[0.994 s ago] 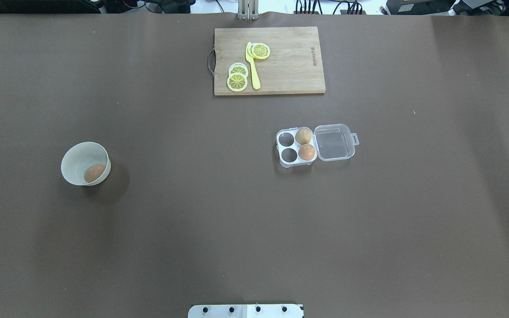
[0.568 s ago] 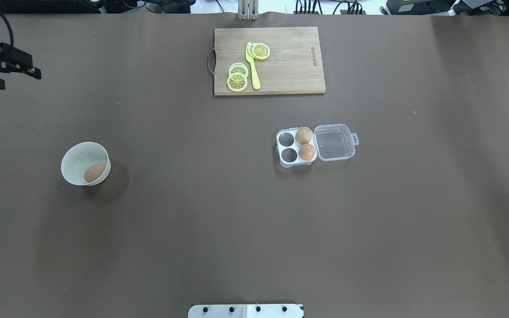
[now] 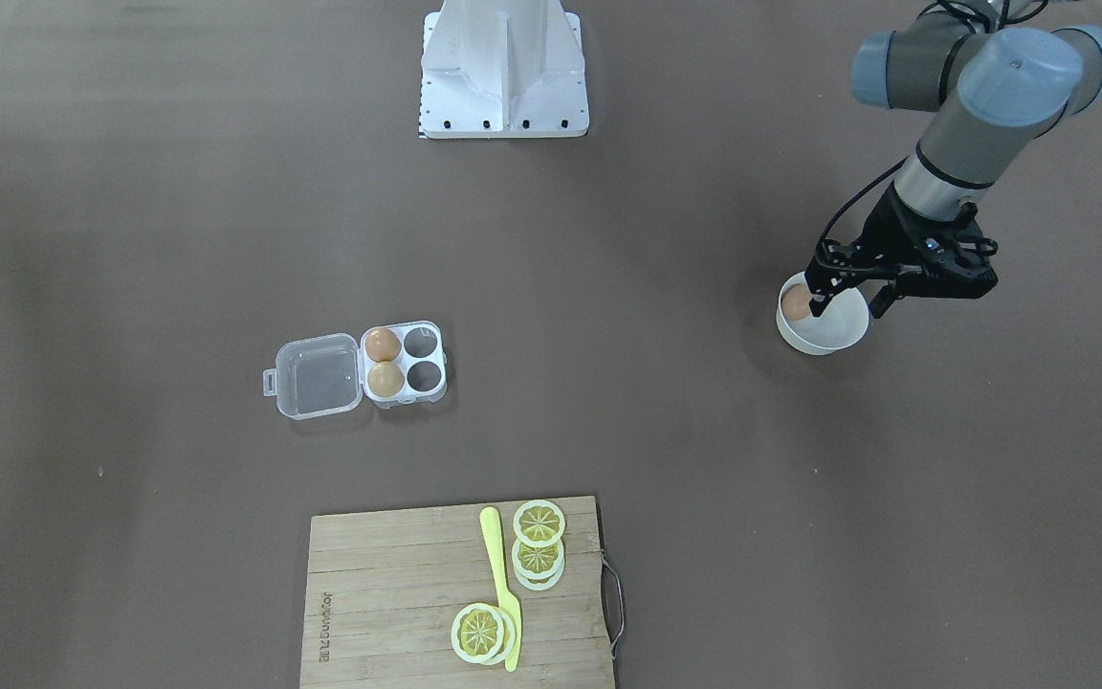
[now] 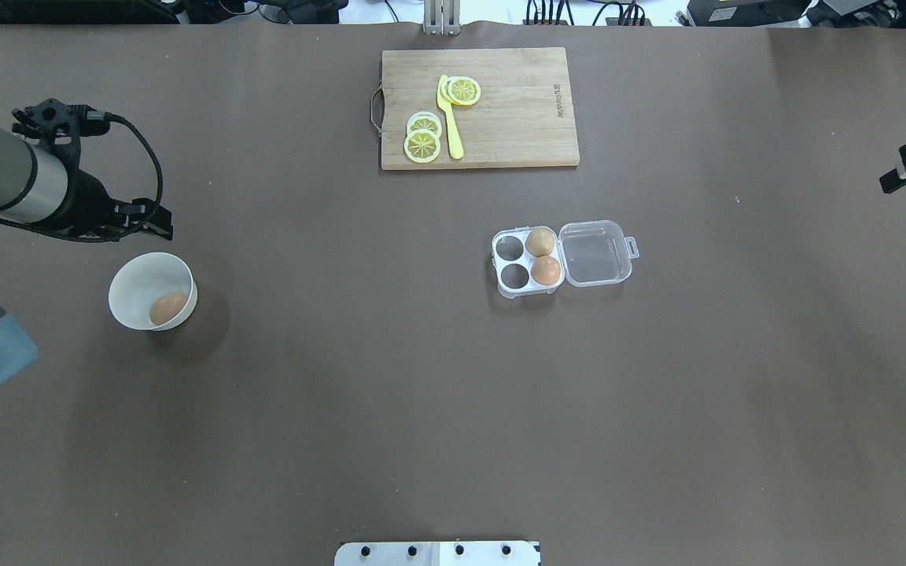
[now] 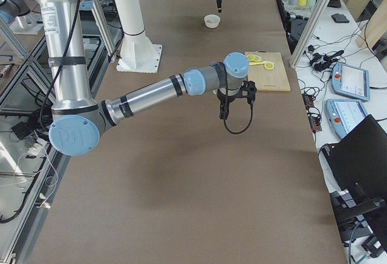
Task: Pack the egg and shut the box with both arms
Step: 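Move the left gripper over the white bowl while the right arm rises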
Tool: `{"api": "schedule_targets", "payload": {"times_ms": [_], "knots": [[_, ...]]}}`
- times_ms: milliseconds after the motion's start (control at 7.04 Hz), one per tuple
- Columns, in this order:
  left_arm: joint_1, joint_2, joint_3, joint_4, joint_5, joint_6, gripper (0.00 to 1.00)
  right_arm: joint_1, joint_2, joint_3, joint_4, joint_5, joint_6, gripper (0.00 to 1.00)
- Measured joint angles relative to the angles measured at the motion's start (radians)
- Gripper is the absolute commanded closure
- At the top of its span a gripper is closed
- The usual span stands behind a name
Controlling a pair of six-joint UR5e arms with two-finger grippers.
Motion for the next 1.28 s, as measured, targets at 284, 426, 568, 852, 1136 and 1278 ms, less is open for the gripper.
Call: {"api": "schedule_targets", "payload": {"times_ms": [284,426,568,852,1136,1278], "knots": [[0.017,0.027,0.015,-0.005,0.005,0.073,0.23,-0.022,0.011,0.014,0.0,0.006,0.038,0.0],[0.027,0.04,0.018,-0.007,0.007,0.097,0.23,-0.034,0.02,0.017,0.0,0.009,0.062,0.0],[0.043,0.045,0.025,-0.008,0.014,0.107,0.23,-0.045,0.028,0.018,0.0,0.01,0.081,0.0],[0.074,0.041,0.04,-0.008,0.028,0.111,0.23,-0.058,0.036,0.019,0.0,0.017,0.107,0.0],[0.095,0.027,0.061,-0.008,0.039,0.112,0.26,-0.06,0.037,0.018,-0.001,0.022,0.115,0.0],[0.098,0.022,0.068,-0.009,0.041,0.112,0.26,-0.061,0.038,0.018,-0.001,0.023,0.116,0.0]]}}
